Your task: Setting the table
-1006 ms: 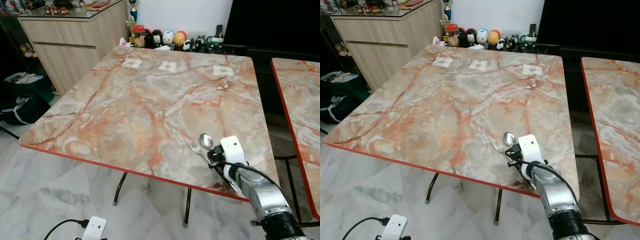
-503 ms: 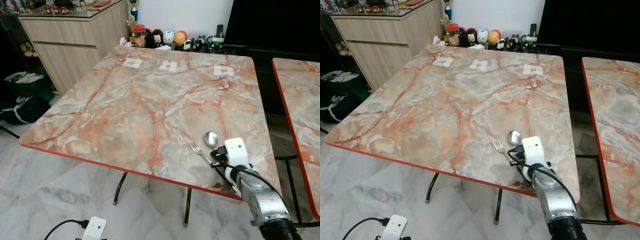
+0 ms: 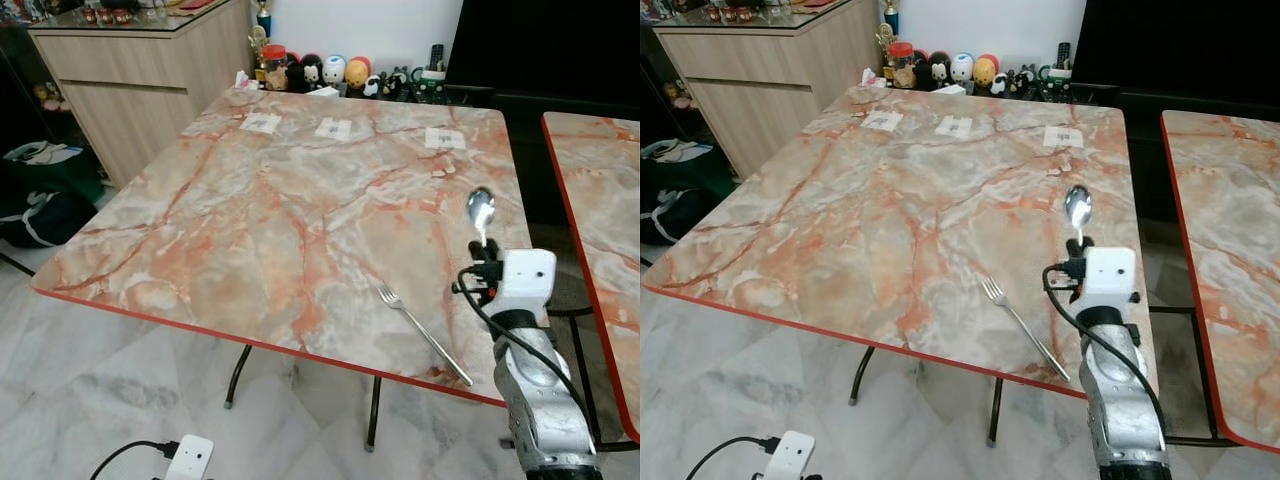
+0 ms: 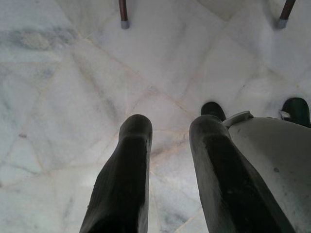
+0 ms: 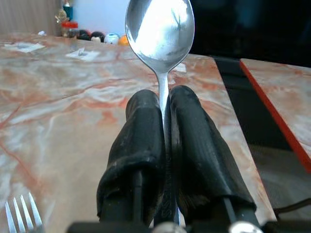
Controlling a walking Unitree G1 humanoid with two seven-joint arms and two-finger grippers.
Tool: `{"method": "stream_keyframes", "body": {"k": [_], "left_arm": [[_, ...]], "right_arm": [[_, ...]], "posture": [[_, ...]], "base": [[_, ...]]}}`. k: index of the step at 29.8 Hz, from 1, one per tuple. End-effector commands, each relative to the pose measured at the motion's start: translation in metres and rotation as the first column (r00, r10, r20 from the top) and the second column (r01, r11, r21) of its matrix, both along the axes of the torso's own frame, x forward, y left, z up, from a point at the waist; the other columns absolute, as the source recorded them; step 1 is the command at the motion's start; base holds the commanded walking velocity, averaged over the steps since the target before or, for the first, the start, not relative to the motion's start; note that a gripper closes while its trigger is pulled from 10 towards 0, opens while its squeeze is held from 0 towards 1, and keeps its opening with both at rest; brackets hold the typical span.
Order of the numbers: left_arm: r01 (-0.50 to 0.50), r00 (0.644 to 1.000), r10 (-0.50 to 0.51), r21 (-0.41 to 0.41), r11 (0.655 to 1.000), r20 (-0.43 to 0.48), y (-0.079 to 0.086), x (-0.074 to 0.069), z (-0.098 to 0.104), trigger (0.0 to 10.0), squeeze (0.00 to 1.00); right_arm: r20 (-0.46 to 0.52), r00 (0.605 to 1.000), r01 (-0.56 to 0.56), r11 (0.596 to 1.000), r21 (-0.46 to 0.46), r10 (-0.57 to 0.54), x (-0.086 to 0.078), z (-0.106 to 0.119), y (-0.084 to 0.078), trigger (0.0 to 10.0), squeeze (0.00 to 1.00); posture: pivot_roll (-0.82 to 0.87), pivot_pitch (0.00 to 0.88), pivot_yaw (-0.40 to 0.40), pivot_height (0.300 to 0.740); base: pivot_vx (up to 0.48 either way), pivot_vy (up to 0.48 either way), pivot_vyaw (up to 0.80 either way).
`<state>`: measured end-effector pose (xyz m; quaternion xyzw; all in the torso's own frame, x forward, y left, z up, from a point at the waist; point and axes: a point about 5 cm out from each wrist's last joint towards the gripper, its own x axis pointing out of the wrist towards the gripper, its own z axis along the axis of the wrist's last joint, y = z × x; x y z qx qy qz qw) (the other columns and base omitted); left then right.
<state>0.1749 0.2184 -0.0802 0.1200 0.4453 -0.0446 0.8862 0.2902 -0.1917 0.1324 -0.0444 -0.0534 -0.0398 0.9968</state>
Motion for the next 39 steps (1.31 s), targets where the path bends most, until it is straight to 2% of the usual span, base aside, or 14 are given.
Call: {"method": "stream_keyframes", "body": {"k": [1, 8, 19, 25, 33, 39], "left_arm": [[0.005, 1.0, -0.005, 0.003, 1.0, -0.009, -0.001, -0.003, -0.002, 10.0, 0.0], [0.014, 1.0, -0.014, 0.011, 1.0, -0.012, 0.0, -0.003, -0.001, 10.0, 0.0], [0.028, 1.0, -0.027, 0.009, 1.0, -0.015, -0.002, -0.002, -0.002, 10.0, 0.0], [0.013, 1.0, -0.013, 0.009, 1.0, -0.026, -0.001, -0.005, -0.003, 10.0, 0.0], [-0.007, 0.999, 0.007, 0.005, 1.0, -0.034, 0.0, -0.008, -0.004, 10.0, 0.0], [-0.003, 0.999, 0.003, 0.012, 1.0, -0.035, 0.002, -0.007, -0.003, 10.0, 0.0]], "right_arm": [[0.035, 0.999, 0.036, 0.999, 0.006, -0.037, -0.005, 0.003, -0.003, 10.0, 0.0], [0.049, 0.995, 0.085, 0.996, 0.033, -0.087, -0.008, 0.005, -0.013, 10.0, 0.0], [0.057, 0.995, 0.075, 0.997, 0.034, -0.077, -0.003, 0.008, -0.01, 10.0, 0.0], [0.06, 0.995, 0.077, 0.996, 0.033, -0.079, 0.0, 0.01, -0.01, 10.0, 0.0], [0.065, 0.995, 0.07, 0.997, 0.025, -0.072, 0.002, 0.012, -0.007, 10.0, 0.0], [0.087, 0.995, 0.05, 0.999, 0.016, -0.051, 0.002, 0.014, -0.002, 10.0, 0.0]], "posture": [[0.01, 0.0, 0.008, 0.74], [0.0, 0.0, 0.011, 0.74], [0.0, 0.0, 0.007, 0.74], [0.01, 0.0, 0.003, 0.74], [0.01, 0.0, 0.003, 0.74], [0.01, 0.0, 0.004, 0.74]], "base": [[0.0, 0.0, 0.0], [0.0, 0.0, 0.0], [0.0, 0.0, -0.79], [0.0, -0.394, -0.78], [0.0, 0.0, -0.78], [0.0, 0.0, -0.1]]}}
